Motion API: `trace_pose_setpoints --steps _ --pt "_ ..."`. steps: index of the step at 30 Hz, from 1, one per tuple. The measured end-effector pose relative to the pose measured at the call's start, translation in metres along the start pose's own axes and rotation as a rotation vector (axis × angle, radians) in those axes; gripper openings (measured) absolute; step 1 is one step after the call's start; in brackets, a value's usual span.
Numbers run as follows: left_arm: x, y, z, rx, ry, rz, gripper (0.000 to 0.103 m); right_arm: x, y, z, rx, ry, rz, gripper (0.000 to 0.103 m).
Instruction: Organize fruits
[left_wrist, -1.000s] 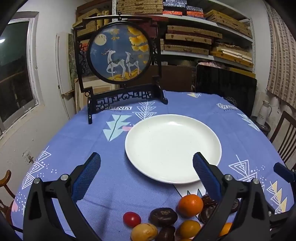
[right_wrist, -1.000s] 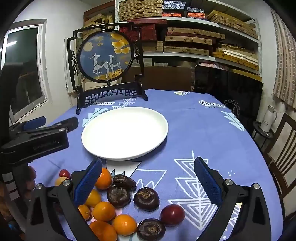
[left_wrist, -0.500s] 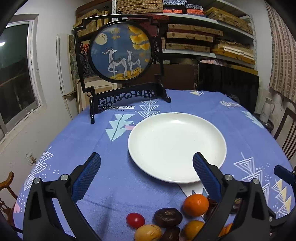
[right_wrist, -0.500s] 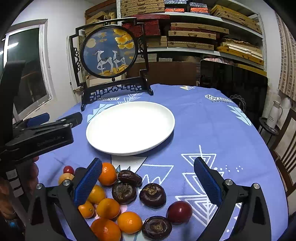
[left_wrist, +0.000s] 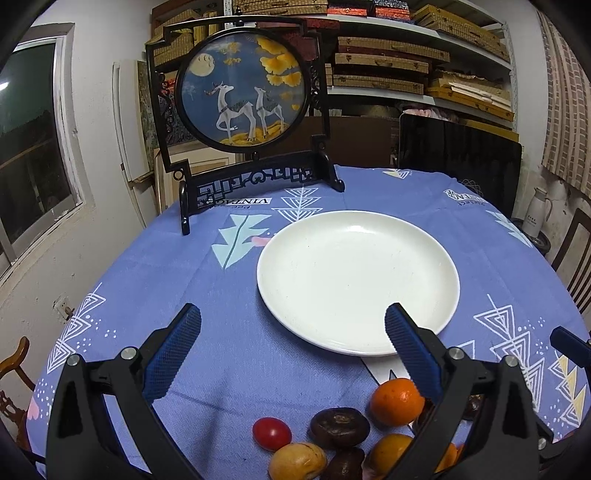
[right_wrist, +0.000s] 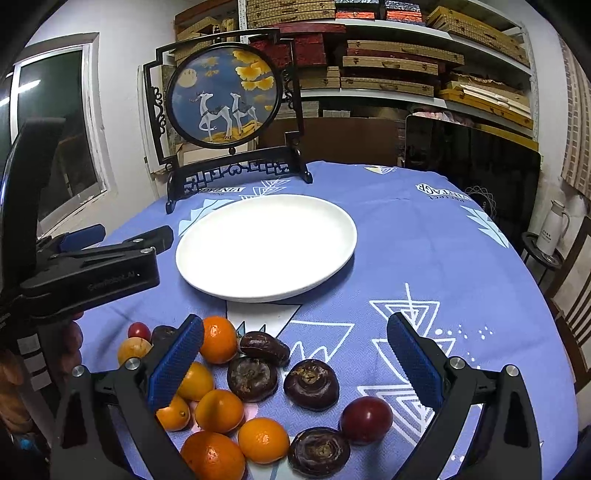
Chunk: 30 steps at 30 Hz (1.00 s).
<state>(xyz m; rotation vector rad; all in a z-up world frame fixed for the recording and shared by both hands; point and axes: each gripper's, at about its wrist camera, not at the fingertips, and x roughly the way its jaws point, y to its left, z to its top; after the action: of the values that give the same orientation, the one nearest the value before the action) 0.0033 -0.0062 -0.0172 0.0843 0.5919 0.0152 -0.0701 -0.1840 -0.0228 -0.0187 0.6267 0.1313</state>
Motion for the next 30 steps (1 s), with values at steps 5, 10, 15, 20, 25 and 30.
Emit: trace_pose_setpoints --steps 5,10,15,20,25,30 --pt "0.0018 -0.0012 -0.0021 0.004 0.007 0.004 0.098 0.0011 -0.0002 -0.0007 -0.001 0.007 0.002 0.099" --pt "0.0028 -0.0013 -0.0018 0.006 0.011 0.005 0.098 0.0021 -0.0007 -0.0003 0.0 0.011 0.003 0.099" --pt "0.0037 -0.0019 -0.0035 0.007 0.015 0.003 0.098 0.0021 -0.0007 -0.0008 -0.002 0.013 0.004 0.099" --pt "0.0037 -0.0033 -0.0045 0.011 0.018 0.003 0.098 0.0039 -0.0003 -0.0015 -0.005 0.022 0.006 0.099" --pt "0.0038 -0.0036 -0.0048 0.013 0.02 0.002 0.098 0.0051 0.0028 -0.0034 -0.016 0.029 0.008 0.099" --pt "0.0032 0.0008 -0.0062 0.008 0.03 0.001 0.098 0.0015 0.0029 -0.0035 -0.024 0.023 0.008 0.099"
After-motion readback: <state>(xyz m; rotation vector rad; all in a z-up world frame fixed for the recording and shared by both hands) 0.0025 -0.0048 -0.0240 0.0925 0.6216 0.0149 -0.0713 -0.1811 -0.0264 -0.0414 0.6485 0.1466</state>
